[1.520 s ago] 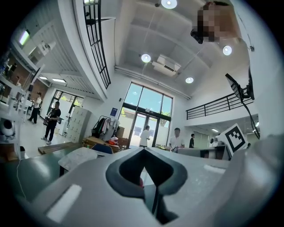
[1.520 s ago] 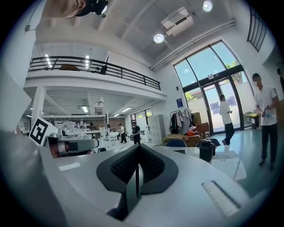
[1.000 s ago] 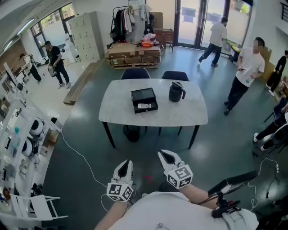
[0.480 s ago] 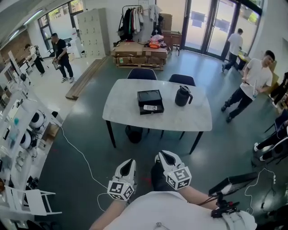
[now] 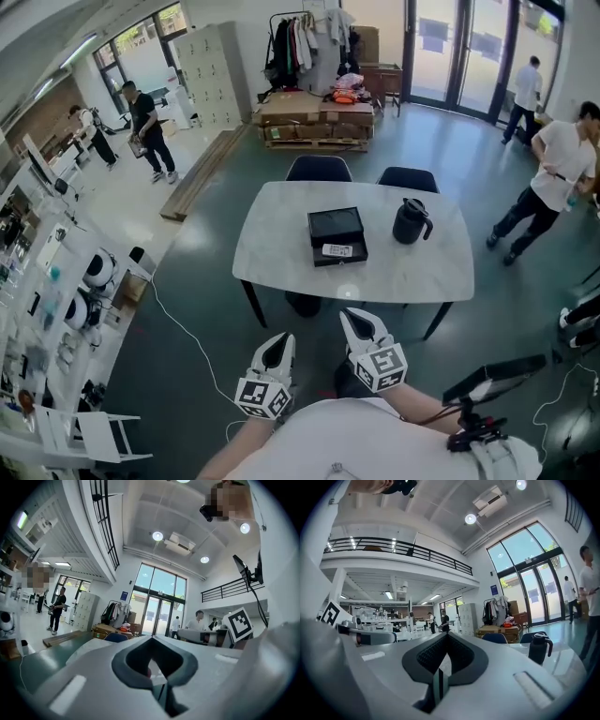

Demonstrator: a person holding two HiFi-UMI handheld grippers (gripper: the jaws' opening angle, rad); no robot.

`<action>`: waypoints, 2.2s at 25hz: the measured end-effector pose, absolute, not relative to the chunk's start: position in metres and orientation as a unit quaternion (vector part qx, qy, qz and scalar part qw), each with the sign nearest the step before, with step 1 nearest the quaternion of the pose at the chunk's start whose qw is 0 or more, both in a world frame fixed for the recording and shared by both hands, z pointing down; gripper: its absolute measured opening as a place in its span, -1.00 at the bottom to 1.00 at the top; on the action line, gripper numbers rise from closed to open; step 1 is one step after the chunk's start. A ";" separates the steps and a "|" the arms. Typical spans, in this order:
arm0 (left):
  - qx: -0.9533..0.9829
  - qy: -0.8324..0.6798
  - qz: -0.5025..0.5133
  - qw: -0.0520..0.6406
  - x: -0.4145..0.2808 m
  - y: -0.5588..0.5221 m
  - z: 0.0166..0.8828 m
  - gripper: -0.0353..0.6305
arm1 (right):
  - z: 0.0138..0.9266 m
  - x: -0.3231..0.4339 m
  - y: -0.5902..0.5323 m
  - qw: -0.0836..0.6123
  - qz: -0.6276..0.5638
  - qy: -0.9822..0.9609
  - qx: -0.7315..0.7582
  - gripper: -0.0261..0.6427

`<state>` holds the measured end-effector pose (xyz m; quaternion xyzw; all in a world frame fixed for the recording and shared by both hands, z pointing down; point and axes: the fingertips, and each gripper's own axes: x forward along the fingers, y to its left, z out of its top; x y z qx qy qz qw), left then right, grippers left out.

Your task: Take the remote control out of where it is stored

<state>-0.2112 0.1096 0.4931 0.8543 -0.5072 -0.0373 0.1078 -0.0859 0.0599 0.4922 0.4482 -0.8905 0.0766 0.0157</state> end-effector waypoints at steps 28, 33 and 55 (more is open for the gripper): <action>0.845 -0.525 -0.004 0.100 -0.122 -0.237 0.466 -0.89 | 0.478 0.009 -0.291 0.017 0.115 -0.892 0.438 -0.84; 0.863 -0.495 0.029 0.096 -0.119 -0.270 0.482 -0.89 | 0.493 0.008 -0.309 0.020 0.128 -0.879 0.459 -0.84; 0.824 0.012 0.559 -0.089 -0.055 -0.337 0.856 -0.34 | 0.550 0.144 -0.216 0.055 0.191 -0.665 0.720 -0.84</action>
